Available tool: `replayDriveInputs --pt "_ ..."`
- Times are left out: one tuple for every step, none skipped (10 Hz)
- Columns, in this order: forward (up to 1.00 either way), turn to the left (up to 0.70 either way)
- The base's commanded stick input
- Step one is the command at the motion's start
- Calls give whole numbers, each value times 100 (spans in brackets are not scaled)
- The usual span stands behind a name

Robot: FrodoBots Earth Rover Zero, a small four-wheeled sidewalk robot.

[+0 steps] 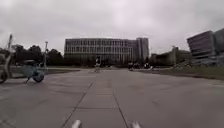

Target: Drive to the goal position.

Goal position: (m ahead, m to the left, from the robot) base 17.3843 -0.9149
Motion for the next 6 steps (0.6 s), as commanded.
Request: replayDriveInputs --pt "100 0" --pt "100 0" --pt "100 0" --pt "100 0" --pt "100 0" --pt "100 0"
